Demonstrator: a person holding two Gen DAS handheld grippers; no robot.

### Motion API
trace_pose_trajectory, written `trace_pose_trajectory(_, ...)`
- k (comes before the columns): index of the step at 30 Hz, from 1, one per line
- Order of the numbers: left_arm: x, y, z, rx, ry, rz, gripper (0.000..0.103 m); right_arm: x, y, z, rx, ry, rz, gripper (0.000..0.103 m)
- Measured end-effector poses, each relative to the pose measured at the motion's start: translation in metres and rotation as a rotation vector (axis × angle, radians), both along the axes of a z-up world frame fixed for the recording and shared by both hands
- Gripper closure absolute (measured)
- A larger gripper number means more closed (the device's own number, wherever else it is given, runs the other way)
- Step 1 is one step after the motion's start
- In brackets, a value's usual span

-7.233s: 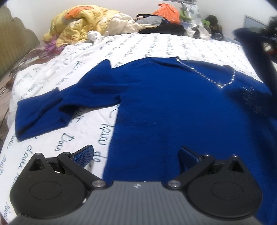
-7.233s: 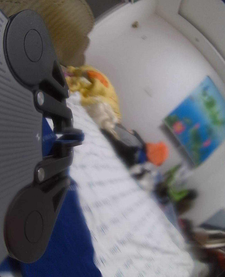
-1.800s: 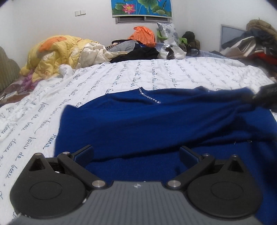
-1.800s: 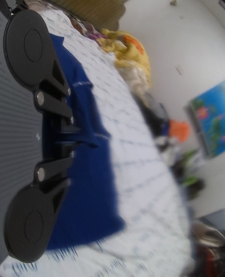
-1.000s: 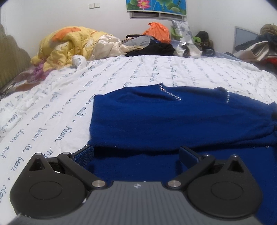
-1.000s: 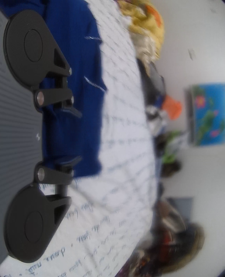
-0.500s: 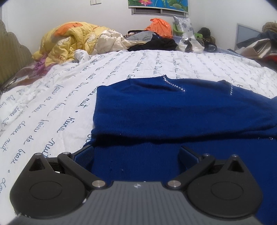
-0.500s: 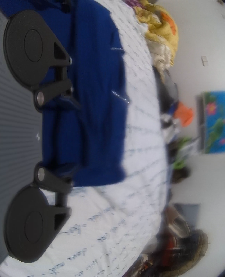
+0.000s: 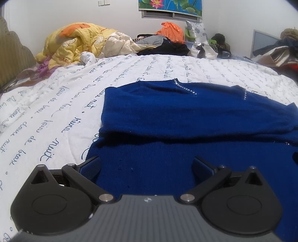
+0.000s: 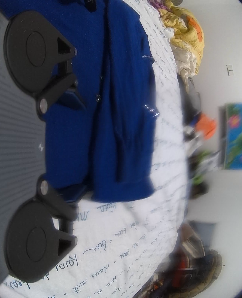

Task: Fold small clothes
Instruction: 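Open both tools and lift them off the folded sweater, then move both tools to the hem edge of the folded blue sweater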

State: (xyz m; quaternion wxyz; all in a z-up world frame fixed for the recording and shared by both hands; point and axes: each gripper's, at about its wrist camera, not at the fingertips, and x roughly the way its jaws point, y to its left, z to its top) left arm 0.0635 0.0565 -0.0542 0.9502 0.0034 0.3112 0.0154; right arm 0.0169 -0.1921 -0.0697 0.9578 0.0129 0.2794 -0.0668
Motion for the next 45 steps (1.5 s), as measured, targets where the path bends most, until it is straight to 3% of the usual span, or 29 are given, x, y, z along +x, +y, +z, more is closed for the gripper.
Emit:
trace_pose_trajectory(3,0.001,0.002,-0.001,-0.013,0.001,0.000,0.000,0.002,0.003,-0.002,-0.002,0.019,0.034,0.000)
trace_pose_trajectory(29,0.000,0.000,-0.001,-0.012,-0.008,-0.006,0.000,0.001,0.006,-0.002,0.005,0.020,0.033,0.000)
trace_pose_trajectory(37,-0.018,0.001,0.010,0.032,-0.013,-0.054,0.000,-0.007,0.006,-0.002,0.001,0.022,0.034,0.000)
trace_pose_trajectory(39,-0.027,0.009,0.016,0.022,-0.021,-0.076,0.000,-0.016,0.003,0.000,0.027,0.013,0.051,0.000)
trace_pose_trajectory(45,-0.051,0.054,0.022,-0.041,0.031,-0.150,0.000,-0.054,-0.034,0.008,0.255,-0.009,0.133,0.000)
